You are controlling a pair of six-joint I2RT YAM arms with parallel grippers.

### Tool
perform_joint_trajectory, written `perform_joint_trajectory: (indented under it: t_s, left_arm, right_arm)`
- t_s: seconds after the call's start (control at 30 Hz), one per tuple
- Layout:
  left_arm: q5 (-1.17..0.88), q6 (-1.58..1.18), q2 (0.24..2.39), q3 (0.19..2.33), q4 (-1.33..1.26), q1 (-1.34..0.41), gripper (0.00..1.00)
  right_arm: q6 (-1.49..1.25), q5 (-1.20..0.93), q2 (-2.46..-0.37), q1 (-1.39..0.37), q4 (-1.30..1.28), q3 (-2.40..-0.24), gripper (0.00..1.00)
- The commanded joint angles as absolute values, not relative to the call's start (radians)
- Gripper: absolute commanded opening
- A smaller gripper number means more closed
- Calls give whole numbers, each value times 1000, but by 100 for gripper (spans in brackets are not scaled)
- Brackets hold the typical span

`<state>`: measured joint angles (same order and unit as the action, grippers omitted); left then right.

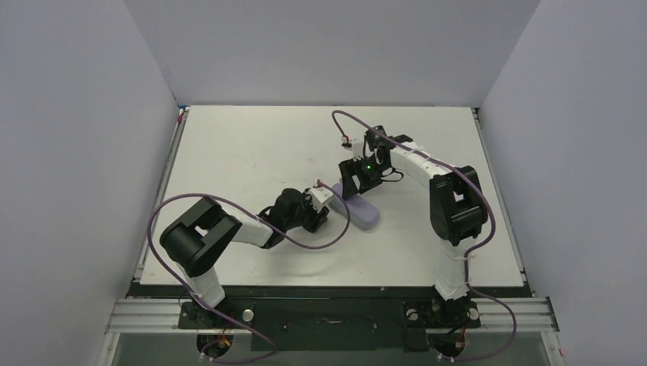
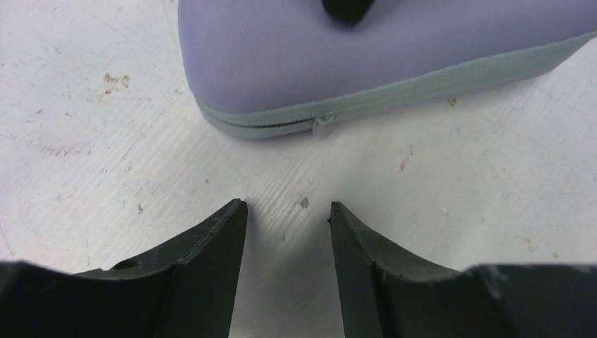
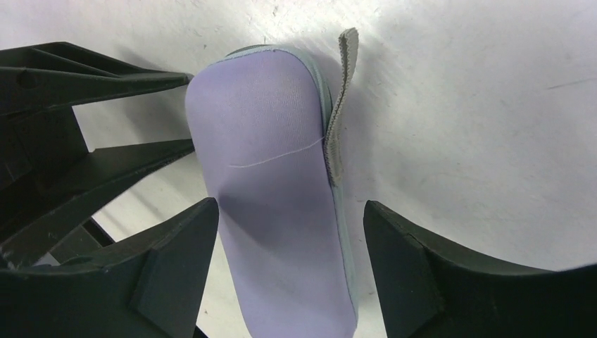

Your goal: Open the umbrella

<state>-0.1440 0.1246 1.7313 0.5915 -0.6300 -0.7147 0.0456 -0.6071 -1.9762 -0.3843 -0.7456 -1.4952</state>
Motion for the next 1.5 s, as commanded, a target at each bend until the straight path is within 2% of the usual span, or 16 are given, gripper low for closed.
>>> perform_joint_trajectory:
  t_s: [0.0,0.37,0.5,0.67,0.7,0.87,1.07,1.47]
  left_arm:
    - [-144,95,1795,664,-675,-751,45]
    - [-89,66,1922,766,-720,-781,44]
    - [-102,52,1933,783,-722,-782,32]
    - [-143,86,1917,758,-748,-797,3]
    - [-151,89,1913,753,-748,-801,0]
    - [-176,93,1867,699,-755,-824,0]
    - [-185,70,1823,647,-764,-898,0]
    - [-161,-18,1801,647,-745,-1056,0]
  right_arm:
    - [6,-615,-1995,-387,-724,-1473,69]
    - [-78,-618,-1967,-385,-617,-1364,54]
    - [-108,-620,-1967,-398,-573,-1319,46]
    - [-132,-610,-1973,-401,-532,-1302,35]
    - [-134,-607,-1976,-399,-523,-1298,33]
    - [-181,-585,-1983,-392,-492,-1293,22]
    - [-237,-568,-1981,-388,-447,-1288,0]
    - [-467,-479,-1921,-388,-240,-1202,0]
